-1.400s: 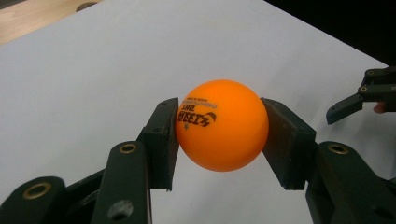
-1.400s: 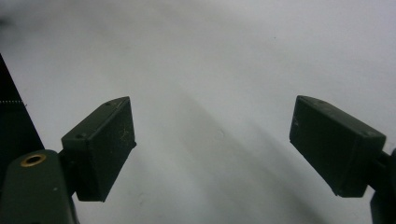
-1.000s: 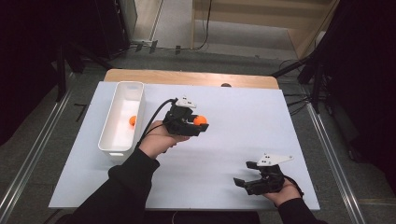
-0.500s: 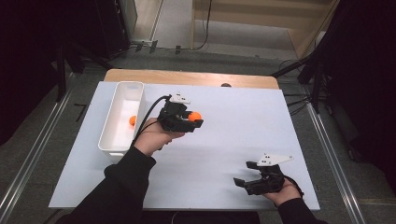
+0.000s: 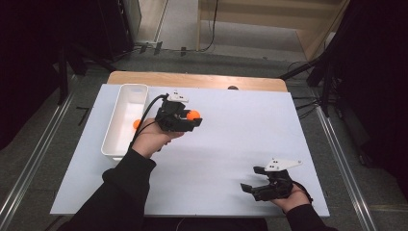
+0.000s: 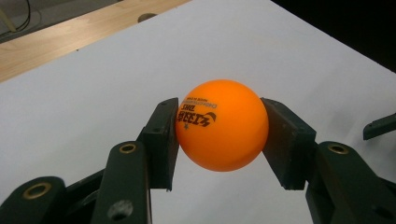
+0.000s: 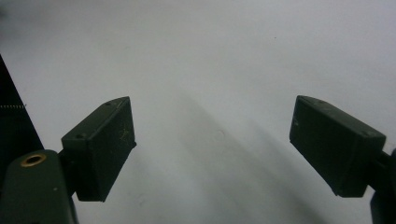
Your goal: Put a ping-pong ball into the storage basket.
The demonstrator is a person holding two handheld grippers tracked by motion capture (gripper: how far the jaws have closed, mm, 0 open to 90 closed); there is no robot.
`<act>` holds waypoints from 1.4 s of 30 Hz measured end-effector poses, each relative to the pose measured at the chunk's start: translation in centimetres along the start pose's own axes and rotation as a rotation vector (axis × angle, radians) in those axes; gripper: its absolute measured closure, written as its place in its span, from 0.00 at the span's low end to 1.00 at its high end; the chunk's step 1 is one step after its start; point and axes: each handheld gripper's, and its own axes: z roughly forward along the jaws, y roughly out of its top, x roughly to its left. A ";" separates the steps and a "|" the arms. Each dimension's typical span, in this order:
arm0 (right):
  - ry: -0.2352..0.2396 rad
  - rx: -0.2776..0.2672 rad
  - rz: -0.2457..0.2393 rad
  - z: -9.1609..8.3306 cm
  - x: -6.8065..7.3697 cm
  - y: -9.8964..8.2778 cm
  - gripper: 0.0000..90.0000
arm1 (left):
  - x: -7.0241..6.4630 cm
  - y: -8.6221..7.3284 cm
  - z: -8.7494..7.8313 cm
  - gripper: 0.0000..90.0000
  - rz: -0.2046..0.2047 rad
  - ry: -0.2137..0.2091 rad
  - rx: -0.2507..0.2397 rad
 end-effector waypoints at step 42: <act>0.000 -0.002 -0.007 0.0 0.0 0.0 0.14 | 4.3 -0.3 -3.2 0.55 -0.085 0.113 -0.049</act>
